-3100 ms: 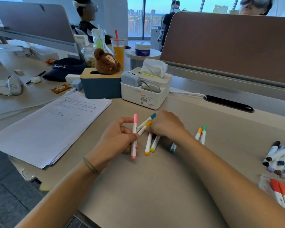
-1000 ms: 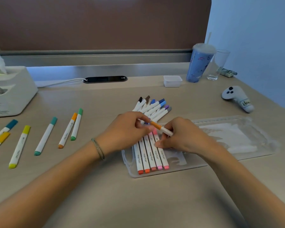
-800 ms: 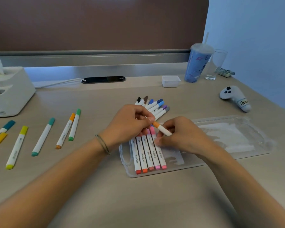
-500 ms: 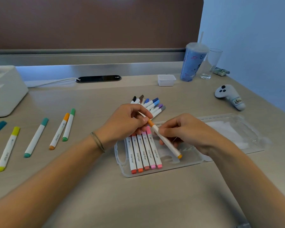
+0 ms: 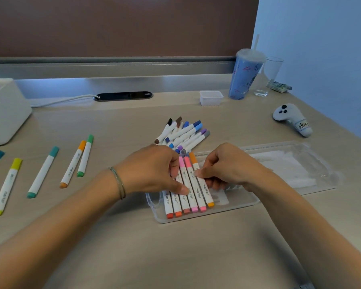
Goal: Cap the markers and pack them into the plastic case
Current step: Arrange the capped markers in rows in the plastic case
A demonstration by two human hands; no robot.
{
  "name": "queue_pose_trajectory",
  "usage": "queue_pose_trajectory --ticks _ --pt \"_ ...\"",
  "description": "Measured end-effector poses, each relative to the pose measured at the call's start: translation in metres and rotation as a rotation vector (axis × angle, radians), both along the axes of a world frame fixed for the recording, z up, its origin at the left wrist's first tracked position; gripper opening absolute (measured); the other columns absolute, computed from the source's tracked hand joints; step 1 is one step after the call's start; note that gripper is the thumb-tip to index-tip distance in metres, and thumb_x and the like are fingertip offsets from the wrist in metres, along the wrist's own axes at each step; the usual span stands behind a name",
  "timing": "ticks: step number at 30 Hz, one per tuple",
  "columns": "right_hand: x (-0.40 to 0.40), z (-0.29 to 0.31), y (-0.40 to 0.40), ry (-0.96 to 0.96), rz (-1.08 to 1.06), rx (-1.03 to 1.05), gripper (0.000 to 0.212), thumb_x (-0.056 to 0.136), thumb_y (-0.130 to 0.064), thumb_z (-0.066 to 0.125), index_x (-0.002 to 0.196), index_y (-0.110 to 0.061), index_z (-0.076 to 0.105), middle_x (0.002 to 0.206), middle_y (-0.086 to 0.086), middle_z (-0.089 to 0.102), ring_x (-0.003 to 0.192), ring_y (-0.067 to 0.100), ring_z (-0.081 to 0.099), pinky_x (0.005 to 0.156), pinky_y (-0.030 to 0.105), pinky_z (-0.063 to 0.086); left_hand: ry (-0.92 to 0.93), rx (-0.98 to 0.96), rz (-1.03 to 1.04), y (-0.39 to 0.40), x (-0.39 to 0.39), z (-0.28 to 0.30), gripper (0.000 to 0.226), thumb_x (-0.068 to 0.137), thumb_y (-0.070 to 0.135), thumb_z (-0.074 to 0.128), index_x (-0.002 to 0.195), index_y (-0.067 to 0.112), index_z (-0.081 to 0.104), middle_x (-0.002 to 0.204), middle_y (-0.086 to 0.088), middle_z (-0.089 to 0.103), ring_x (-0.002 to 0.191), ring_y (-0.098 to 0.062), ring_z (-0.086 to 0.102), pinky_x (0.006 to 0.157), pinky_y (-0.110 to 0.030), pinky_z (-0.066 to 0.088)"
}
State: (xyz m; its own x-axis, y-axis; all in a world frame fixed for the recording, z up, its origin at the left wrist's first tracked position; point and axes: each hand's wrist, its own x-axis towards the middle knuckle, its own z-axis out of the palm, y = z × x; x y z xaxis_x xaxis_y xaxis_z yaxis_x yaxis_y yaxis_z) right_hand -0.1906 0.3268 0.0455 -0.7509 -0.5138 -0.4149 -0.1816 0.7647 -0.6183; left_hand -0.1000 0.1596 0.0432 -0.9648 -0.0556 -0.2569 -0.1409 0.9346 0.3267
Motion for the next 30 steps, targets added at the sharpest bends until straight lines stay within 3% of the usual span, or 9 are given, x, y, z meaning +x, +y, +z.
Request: queue_pose_trajectory --ticks 5,10,13,15,17,19,22,26,30 --pt "0.001 0.000 -0.002 0.049 0.023 0.085 0.024 0.091 -0.032 0.076 0.079 -0.011 0.072 0.065 0.002 0.069 0.058 0.013 0.059 0.065 0.028 0.053 -0.007 -0.029 -0.038 0.001 0.001 0.000 0.044 0.072 0.063 0.076 0.086 0.028 0.054 0.095 0.007 0.066 0.089 -0.011 0.060 0.081 -0.034 0.055" --pt "0.002 0.000 -0.007 0.149 0.074 0.176 0.023 0.090 -0.033 0.075 0.079 -0.013 0.071 0.072 0.002 0.070 0.065 0.014 0.063 0.070 0.029 0.057 -0.019 -0.033 -0.051 0.001 0.002 0.003 0.042 0.074 0.062 0.075 0.086 0.029 0.052 0.097 0.007 0.064 0.091 -0.011 0.059 0.081 -0.032 0.053" --pt "0.005 -0.002 -0.009 0.373 0.105 0.115 0.024 0.091 -0.034 0.074 0.074 -0.018 0.071 0.073 -0.001 0.070 0.068 0.010 0.065 0.065 0.029 0.058 0.039 0.002 -0.019 -0.002 0.008 0.003 0.036 0.080 0.056 0.074 0.090 0.026 0.058 0.094 0.006 0.064 0.089 -0.012 0.061 0.080 -0.033 0.055" --pt "0.012 -0.004 -0.015 0.544 0.119 0.036 0.028 0.094 -0.036 0.069 0.071 -0.020 0.068 0.067 -0.003 0.065 0.061 0.009 0.059 0.054 0.025 0.046 0.143 0.030 0.046 -0.006 0.017 0.002 0.026 0.085 0.048 0.071 0.084 0.025 0.059 0.086 0.006 0.062 0.082 -0.012 0.059 0.072 -0.031 0.052" --pt "0.021 -0.003 -0.027 0.634 0.151 0.011 0.025 0.096 -0.038 0.063 0.074 -0.025 0.067 0.067 -0.006 0.063 0.061 0.007 0.058 0.054 0.025 0.043 0.245 0.007 0.114 -0.013 0.029 0.000 0.020 0.090 0.041 0.066 0.081 0.026 0.058 0.078 0.008 0.056 0.075 -0.009 0.054 0.062 -0.026 0.044" --pt "0.029 -0.002 -0.043 0.643 0.183 -0.029 0.018 0.097 -0.035 0.061 0.083 -0.028 0.069 0.072 -0.008 0.065 0.066 0.008 0.061 0.061 0.030 0.051 0.325 -0.035 0.191 -0.025 0.043 -0.001 0.014 0.093 0.035 0.061 0.083 0.026 0.059 0.074 0.009 0.050 0.075 -0.009 0.052 0.060 -0.026 0.039" --pt "0.040 0.001 -0.068 0.611 0.231 -0.125 0.012 0.095 -0.031 0.061 0.087 -0.031 0.069 0.075 -0.009 0.067 0.069 0.008 0.062 0.064 0.031 0.051 0.378 -0.063 0.303 -0.046 0.066 -0.001 0.009 0.092 0.031 0.060 0.092 0.024 0.065 0.086 0.006 0.056 0.086 -0.018 0.057 0.071 -0.031 0.047" --pt "0.053 0.004 -0.101 0.603 0.343 -0.203 0.008 0.094 -0.030 0.064 0.089 -0.032 0.070 0.080 -0.012 0.067 0.076 0.005 0.063 0.072 0.032 0.053 0.373 -0.117 0.431 -0.070 0.090 -0.005 0.009 0.092 0.030 0.060 0.095 0.024 0.065 0.090 0.005 0.060 0.089 -0.018 0.059 0.069 -0.029 0.042" --pt "0.062 0.007 -0.131 0.594 0.415 -0.230 0.008 0.092 -0.029 0.066 0.088 -0.029 0.073 0.082 -0.011 0.067 0.080 0.012 0.062 0.075 0.033 0.052 0.402 -0.272 0.550 -0.092 0.100 -0.005 0.015 0.093 0.024 0.053 0.102 0.019 0.064 0.103 -0.005 0.063 0.095 -0.028 0.062 0.077 -0.036 0.051"
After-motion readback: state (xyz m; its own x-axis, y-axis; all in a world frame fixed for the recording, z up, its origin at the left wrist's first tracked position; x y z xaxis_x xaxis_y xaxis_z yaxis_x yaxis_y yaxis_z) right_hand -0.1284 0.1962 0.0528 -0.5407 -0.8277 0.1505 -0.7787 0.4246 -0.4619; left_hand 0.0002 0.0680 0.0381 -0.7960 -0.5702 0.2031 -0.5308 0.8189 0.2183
